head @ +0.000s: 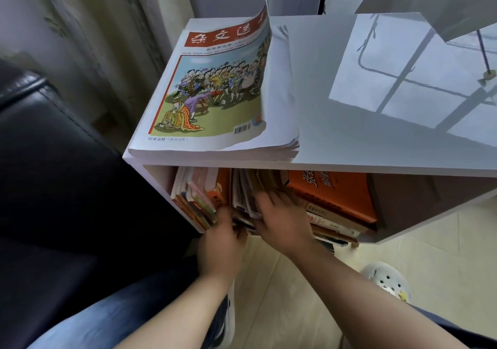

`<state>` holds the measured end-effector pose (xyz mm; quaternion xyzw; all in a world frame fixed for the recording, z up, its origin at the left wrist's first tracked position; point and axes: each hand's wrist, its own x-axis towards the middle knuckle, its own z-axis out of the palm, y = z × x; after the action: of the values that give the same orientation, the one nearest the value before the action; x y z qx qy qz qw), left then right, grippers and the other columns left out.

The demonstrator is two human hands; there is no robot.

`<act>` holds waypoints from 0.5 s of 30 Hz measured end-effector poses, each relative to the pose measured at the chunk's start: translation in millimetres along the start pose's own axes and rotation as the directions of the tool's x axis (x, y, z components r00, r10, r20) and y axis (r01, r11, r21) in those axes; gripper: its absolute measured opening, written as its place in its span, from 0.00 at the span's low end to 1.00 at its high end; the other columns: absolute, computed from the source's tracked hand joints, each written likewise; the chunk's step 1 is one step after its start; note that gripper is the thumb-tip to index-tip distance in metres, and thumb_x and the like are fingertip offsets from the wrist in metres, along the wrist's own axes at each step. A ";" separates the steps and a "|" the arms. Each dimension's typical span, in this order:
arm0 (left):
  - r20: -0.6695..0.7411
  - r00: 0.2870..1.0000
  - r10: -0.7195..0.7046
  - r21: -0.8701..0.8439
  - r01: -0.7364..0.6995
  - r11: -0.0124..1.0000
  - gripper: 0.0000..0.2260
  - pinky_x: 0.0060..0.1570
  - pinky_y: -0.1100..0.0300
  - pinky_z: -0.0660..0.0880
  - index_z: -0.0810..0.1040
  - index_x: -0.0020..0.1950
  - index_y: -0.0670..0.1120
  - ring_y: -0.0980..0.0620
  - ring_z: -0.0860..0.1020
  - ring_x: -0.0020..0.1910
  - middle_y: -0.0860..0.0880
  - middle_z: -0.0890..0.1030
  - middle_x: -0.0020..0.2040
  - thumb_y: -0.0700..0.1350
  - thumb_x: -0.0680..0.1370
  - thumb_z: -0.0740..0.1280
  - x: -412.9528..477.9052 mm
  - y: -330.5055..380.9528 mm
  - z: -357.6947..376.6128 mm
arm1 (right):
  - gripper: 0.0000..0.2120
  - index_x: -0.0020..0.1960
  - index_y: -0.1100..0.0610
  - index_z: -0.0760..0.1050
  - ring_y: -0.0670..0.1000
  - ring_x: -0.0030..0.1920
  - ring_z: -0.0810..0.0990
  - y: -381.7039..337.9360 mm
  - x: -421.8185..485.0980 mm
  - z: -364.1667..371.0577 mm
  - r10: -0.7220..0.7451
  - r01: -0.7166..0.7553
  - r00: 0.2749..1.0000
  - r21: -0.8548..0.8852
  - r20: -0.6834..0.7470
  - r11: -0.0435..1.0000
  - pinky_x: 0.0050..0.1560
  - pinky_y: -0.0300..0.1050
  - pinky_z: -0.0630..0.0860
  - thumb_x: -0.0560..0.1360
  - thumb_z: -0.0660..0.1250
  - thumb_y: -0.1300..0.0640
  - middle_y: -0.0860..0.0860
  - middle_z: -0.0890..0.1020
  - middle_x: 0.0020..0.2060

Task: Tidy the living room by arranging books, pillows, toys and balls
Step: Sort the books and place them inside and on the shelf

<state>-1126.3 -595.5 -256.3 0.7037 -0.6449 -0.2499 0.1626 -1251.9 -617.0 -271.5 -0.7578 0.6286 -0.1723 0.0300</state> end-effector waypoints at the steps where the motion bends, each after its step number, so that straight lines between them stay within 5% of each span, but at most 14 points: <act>1: 0.015 1.000 0.000 0.022 -0.001 1.000 0.14 0.40 0.55 0.77 0.70 0.62 0.46 0.43 0.81 0.46 0.44 0.82 0.48 0.45 0.77 0.64 -5.5 -3.5 3.1 | 0.29 0.48 0.52 0.70 0.54 0.35 0.82 0.6 0.0 0.3 0.023 -0.023 1.000 -0.013 -0.004 1.000 0.36 0.48 0.80 0.53 0.80 0.51 0.49 0.82 0.36; 4: 0.011 1.000 0.012 -0.054 -0.012 0.998 0.15 0.41 0.55 0.77 0.71 0.61 0.44 0.44 0.82 0.46 0.44 0.83 0.48 0.46 0.77 0.67 -11.0 -11.1 7.0 | 0.17 0.53 0.54 0.76 0.57 0.52 0.79 -8.0 1.6 -10.5 0.051 -0.060 0.989 0.062 0.135 0.996 0.51 0.48 0.76 0.67 0.74 0.52 0.53 0.81 0.48; 7: -0.004 1.000 0.029 -0.147 -0.029 0.989 0.15 0.44 0.54 0.78 0.73 0.60 0.41 0.45 0.82 0.48 0.44 0.83 0.50 0.42 0.75 0.69 -3.6 -10.4 7.5 | 0.15 0.62 0.53 0.73 0.56 0.64 0.69 -4.2 -4.9 -5.4 0.081 -0.112 0.969 0.123 0.233 0.986 0.58 0.47 0.70 0.76 0.63 0.53 0.53 0.75 0.60; 9: -0.037 0.999 0.032 -0.178 -0.038 0.983 0.14 0.46 0.52 0.78 0.73 0.58 0.40 0.43 0.82 0.48 0.42 0.83 0.50 0.40 0.74 0.70 -3.6 -6.4 8.5 | 0.13 0.58 0.55 0.77 0.59 0.58 0.75 -7.7 -8.5 -7.1 0.066 -0.094 0.978 0.135 0.196 0.986 0.51 0.50 0.75 0.73 0.67 0.57 0.55 0.79 0.53; 12: -0.101 0.994 0.029 -0.195 -0.048 0.980 0.12 0.45 0.53 0.78 0.75 0.56 0.39 0.42 0.82 0.48 0.41 0.83 0.49 0.39 0.74 0.70 -0.5 -2.2 10.4 | 0.15 0.43 0.55 0.81 0.58 0.36 0.81 -8.1 -9.6 -4.9 0.029 -0.042 0.991 0.100 0.127 0.994 0.27 0.44 0.76 0.57 0.79 0.60 0.54 0.80 0.35; 15: -0.120 0.993 -0.010 -0.203 -0.015 0.979 0.12 0.44 0.52 0.79 0.74 0.55 0.40 0.42 0.82 0.47 0.42 0.82 0.49 0.39 0.74 0.70 6.4 1.3 9.8 | 0.17 0.41 0.53 0.81 0.54 0.33 0.81 -4.7 -9.4 -3.9 0.023 -0.028 0.996 0.060 0.084 0.998 0.23 0.42 0.74 0.55 0.81 0.58 0.51 0.80 0.33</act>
<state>-1132.7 -601.0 -264.6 0.6963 -0.6059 -0.2716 0.2727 -1250.0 -606.3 -268.8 -0.7549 0.6309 -0.1594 0.0814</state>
